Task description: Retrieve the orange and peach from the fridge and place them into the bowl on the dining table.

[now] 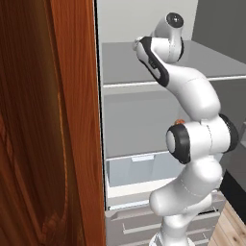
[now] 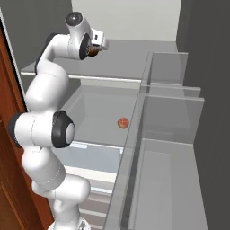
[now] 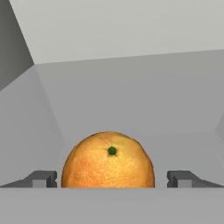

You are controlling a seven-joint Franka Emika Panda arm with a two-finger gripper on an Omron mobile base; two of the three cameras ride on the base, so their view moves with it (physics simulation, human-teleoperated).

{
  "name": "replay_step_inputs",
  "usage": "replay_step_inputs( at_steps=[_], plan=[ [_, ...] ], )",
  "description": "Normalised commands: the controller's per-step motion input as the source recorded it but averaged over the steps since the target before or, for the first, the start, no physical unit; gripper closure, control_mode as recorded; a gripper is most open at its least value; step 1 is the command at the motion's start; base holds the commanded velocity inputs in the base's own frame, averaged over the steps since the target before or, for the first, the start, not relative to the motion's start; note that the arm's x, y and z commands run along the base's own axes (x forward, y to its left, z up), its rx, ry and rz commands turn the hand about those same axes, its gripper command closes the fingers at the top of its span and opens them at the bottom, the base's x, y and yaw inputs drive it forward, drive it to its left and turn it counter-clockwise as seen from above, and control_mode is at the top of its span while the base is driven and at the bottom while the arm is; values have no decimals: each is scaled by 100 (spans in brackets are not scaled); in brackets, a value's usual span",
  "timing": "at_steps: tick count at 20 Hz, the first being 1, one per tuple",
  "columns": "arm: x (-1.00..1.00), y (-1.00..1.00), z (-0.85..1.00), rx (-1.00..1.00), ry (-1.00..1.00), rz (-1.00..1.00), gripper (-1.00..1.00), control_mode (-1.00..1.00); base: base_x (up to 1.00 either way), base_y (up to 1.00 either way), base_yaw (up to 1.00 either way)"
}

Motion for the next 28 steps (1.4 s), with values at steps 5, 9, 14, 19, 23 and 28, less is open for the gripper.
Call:
replay_step_inputs(
  at_steps=[5,9,14,19,23,28],
  plan=[
    [18,0,-9,0,0,0,-100,-100,0,0,0],
    [4,0,-12,0,0,0,-100,-100,0,0,0],
    [3,0,-19,0,1,0,-100,-100,0,0,0],
    [0,0,-31,0,7,0,-100,-100,0,0,0],
    [1,0,-38,0,6,0,100,-100,0,0,0],
    [9,0,-13,0,1,0,100,-100,0,0,0]
  ],
)
